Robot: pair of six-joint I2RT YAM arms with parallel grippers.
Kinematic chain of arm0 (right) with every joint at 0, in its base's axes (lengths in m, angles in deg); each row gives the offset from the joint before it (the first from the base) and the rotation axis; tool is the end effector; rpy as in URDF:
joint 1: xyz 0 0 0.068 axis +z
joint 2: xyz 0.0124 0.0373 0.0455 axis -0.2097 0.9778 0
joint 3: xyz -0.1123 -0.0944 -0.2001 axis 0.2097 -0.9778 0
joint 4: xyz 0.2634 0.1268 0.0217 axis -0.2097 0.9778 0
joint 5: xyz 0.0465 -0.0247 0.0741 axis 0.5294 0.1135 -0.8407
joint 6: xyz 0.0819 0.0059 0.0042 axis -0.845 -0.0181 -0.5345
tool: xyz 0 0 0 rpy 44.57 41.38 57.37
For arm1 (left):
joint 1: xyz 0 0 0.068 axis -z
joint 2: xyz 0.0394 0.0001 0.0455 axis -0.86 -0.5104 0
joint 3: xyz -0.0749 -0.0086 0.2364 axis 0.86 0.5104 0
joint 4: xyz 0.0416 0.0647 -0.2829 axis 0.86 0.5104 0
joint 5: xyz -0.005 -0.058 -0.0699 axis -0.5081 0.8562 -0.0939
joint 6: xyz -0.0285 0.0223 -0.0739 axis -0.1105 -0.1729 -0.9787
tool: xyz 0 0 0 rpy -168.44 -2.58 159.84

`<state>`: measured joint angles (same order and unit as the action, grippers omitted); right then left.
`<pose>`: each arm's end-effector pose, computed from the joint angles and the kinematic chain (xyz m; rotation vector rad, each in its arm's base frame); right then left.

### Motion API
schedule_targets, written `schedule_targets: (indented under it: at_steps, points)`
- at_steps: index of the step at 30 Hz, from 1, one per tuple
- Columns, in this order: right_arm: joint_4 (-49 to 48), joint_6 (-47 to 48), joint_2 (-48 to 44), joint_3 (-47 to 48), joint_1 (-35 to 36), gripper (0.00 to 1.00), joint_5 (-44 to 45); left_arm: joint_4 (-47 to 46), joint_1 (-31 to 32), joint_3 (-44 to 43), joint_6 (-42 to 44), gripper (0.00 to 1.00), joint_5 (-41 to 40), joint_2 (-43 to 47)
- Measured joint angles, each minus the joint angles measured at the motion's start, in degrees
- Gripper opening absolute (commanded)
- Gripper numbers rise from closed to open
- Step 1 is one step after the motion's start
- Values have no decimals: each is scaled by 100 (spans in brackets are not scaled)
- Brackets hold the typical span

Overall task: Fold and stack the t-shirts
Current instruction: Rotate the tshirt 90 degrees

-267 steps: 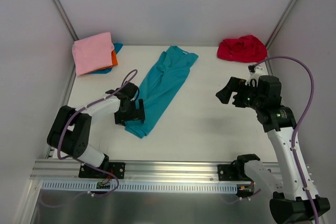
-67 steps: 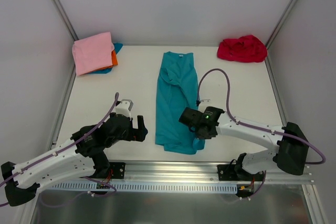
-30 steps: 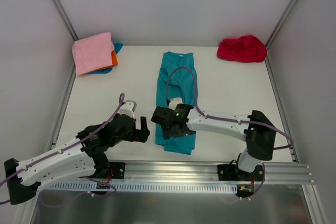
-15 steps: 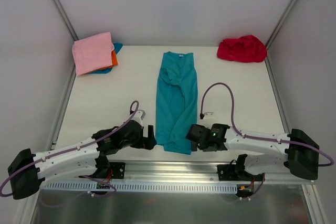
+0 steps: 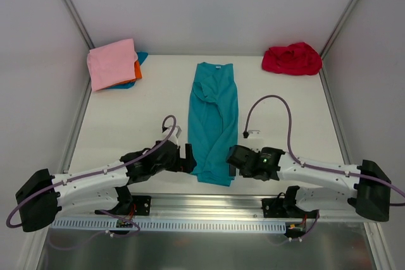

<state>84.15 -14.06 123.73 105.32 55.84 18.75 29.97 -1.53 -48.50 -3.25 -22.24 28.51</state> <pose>0.1247 0.2185 0.1345 -0.3576 2.5236 0.0407 0.1521 -0.2142 0.1215 0.1787 2.3077 -0.7274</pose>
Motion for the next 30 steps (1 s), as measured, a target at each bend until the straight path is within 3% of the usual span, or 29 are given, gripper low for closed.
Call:
schedule_targets:
  at_steps: [6,9,17,24,30]
  points:
    - [337,37,-793,138,-188,100,225,-282,-166,-1449,789,99,-769,-822]
    - [439,66,-1040,151,-240,100,297,-389,-350,-2623,1379,99,-1051,-1757]
    - [505,179,-1276,107,-341,99,297,479,-1189,-6102,2761,95,-1392,-4577]
    - [459,439,-1325,31,-621,100,264,1729,-2000,-7578,2896,88,-623,-6183]
    - [271,710,-1303,-28,-883,99,109,2306,-2297,-8059,2769,84,17,-6629]
